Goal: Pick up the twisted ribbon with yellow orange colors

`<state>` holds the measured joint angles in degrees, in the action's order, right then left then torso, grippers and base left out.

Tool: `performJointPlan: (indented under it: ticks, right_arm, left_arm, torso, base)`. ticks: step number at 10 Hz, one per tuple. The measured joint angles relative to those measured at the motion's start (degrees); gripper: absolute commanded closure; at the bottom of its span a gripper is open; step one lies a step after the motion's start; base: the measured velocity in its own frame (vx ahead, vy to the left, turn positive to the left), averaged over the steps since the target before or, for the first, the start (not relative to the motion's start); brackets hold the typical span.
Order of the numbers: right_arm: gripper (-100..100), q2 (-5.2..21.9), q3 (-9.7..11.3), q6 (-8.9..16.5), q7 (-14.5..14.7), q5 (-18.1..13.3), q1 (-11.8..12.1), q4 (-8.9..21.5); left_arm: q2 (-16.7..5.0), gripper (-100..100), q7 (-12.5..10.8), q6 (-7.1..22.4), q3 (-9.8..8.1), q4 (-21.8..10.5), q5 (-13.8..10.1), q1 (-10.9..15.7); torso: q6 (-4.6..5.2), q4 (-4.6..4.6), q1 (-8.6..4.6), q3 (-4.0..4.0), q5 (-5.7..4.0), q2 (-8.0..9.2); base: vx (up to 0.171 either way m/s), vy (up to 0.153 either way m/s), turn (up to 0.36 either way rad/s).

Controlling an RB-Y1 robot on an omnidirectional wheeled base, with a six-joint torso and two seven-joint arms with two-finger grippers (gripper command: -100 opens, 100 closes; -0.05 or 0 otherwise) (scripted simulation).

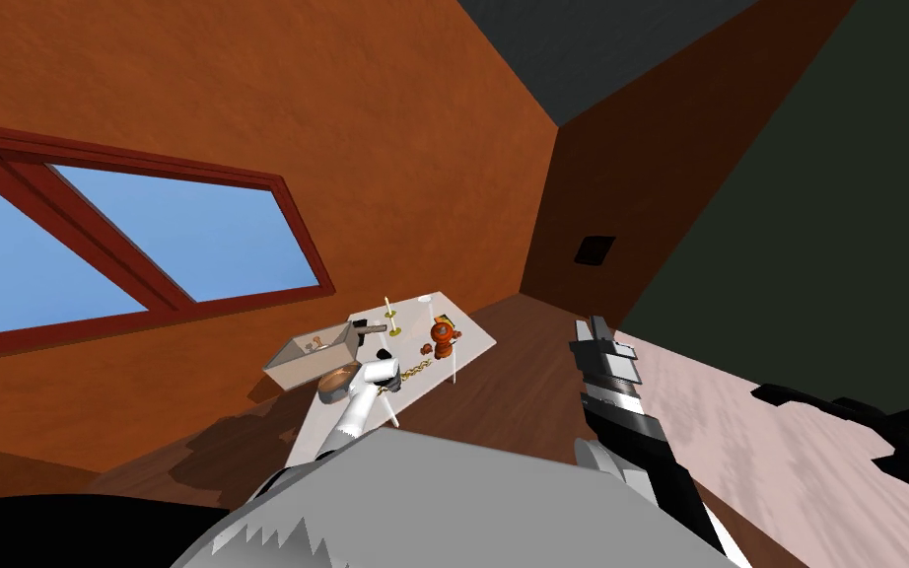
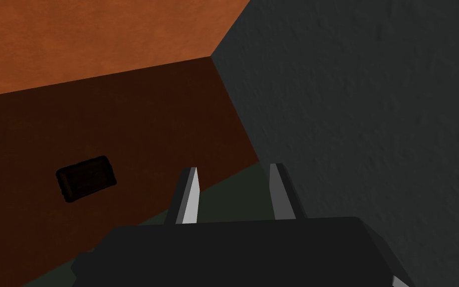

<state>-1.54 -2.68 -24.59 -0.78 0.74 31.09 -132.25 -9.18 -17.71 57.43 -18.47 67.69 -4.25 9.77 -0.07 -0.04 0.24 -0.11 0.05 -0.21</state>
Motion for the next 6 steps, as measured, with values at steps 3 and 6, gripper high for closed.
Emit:
performJointPlan:
  ticks: [3,6]
  right_arm:
    - [0,0.0,0.0,0.0,0.0,0.0,0.0,0.0]
    - [0,0.0,0.0,0.0,0.0,0.0,0.0,0.0]
  left_arm:
    - [0.14,-100,0.05,-0.79,0.13,-1.08,0.09,-0.11]
    - [0.47,-100,0.26,-4.04,0.44,-3.81,0.19,-0.25]
  torso:
    - [-0.02,0.01,-0.16,0.03,-0.03,0.05]
    - [-0.01,-0.01,-0.18,-0.02,-0.04,-0.04]
  base:
    - [0.028,0.01,0.018]
    - [0.04,0.008,0.01]
